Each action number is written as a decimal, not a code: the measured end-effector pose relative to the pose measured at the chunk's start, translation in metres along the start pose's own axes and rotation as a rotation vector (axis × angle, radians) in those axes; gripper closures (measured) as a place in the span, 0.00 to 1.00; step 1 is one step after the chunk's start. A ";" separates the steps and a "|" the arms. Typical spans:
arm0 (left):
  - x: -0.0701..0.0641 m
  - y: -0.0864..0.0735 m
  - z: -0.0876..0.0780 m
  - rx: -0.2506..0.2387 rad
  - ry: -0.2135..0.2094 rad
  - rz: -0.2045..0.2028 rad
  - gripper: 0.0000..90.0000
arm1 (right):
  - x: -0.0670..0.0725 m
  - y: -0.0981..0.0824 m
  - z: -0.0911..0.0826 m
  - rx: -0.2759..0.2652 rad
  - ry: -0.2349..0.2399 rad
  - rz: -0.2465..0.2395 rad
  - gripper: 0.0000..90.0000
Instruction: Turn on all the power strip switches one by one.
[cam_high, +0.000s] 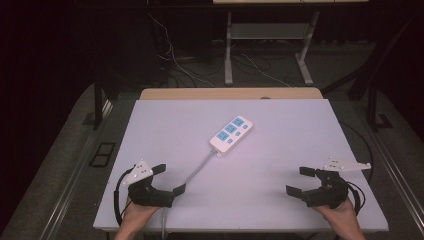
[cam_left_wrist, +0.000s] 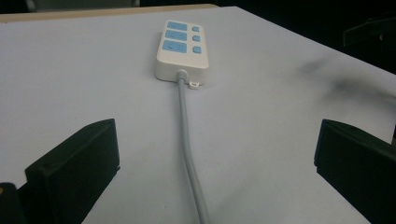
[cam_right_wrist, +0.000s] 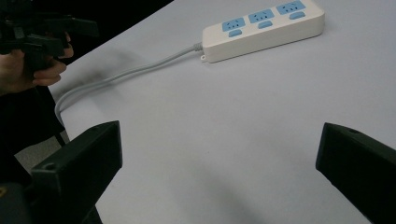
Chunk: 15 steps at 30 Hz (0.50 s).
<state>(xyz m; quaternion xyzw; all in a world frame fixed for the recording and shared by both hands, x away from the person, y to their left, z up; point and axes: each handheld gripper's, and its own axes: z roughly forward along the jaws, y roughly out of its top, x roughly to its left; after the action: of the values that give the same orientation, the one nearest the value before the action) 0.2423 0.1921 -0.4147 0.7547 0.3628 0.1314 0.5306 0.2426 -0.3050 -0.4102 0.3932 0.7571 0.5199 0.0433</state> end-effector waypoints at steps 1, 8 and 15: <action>0.000 0.000 0.000 0.000 0.000 -0.001 0.00 | 0.000 0.000 0.000 0.001 0.002 0.001 0.00; 0.001 0.000 -0.001 -0.001 -0.003 -0.003 0.00 | 0.000 0.000 0.002 0.012 0.006 -0.008 0.00; 0.001 0.000 -0.001 -0.002 -0.006 -0.010 0.00 | 0.001 -0.001 0.002 0.025 0.007 -0.015 0.00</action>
<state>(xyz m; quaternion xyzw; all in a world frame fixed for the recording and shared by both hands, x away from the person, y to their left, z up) 0.2423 0.1933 -0.4146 0.7528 0.3645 0.1269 0.5333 0.2427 -0.3031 -0.4118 0.3860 0.7667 0.5114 0.0395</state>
